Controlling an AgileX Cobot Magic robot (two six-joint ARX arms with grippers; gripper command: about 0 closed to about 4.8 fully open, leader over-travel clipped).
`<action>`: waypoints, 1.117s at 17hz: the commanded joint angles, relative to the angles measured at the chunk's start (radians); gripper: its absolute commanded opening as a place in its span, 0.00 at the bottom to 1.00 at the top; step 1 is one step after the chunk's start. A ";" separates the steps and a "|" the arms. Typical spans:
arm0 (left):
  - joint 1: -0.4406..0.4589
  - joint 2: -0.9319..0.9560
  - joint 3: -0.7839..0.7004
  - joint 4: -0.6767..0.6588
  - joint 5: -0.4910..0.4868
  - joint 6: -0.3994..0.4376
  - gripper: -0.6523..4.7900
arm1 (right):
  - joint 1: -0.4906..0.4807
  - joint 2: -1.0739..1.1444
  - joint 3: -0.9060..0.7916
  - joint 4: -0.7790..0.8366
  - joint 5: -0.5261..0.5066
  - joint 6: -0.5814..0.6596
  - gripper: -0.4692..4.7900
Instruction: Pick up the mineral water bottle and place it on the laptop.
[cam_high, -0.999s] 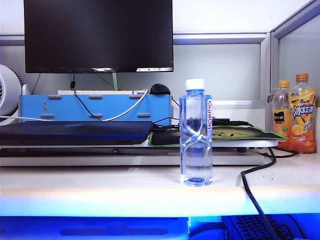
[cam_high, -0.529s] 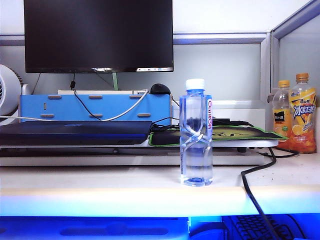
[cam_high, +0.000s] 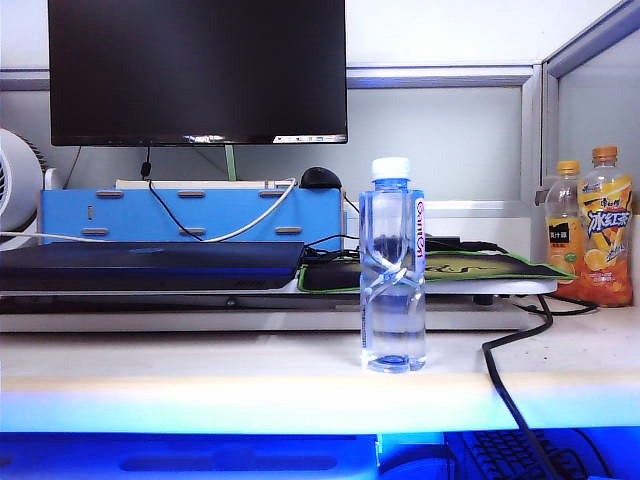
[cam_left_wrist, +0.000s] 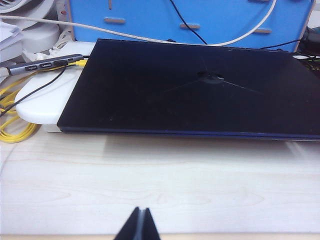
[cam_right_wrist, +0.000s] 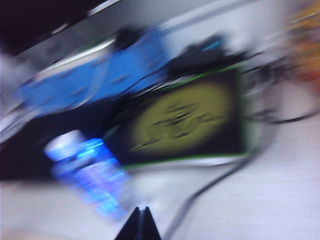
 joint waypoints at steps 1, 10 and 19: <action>0.000 -0.002 0.002 0.008 0.003 0.001 0.12 | 0.010 0.247 0.096 0.039 -0.192 -0.047 0.09; 0.000 -0.002 0.002 0.009 0.004 0.001 0.12 | 0.535 0.897 0.286 0.327 -0.119 -0.150 0.09; 0.000 -0.002 0.002 0.008 0.003 0.001 0.12 | 0.545 0.944 0.321 0.417 -0.033 -0.200 0.95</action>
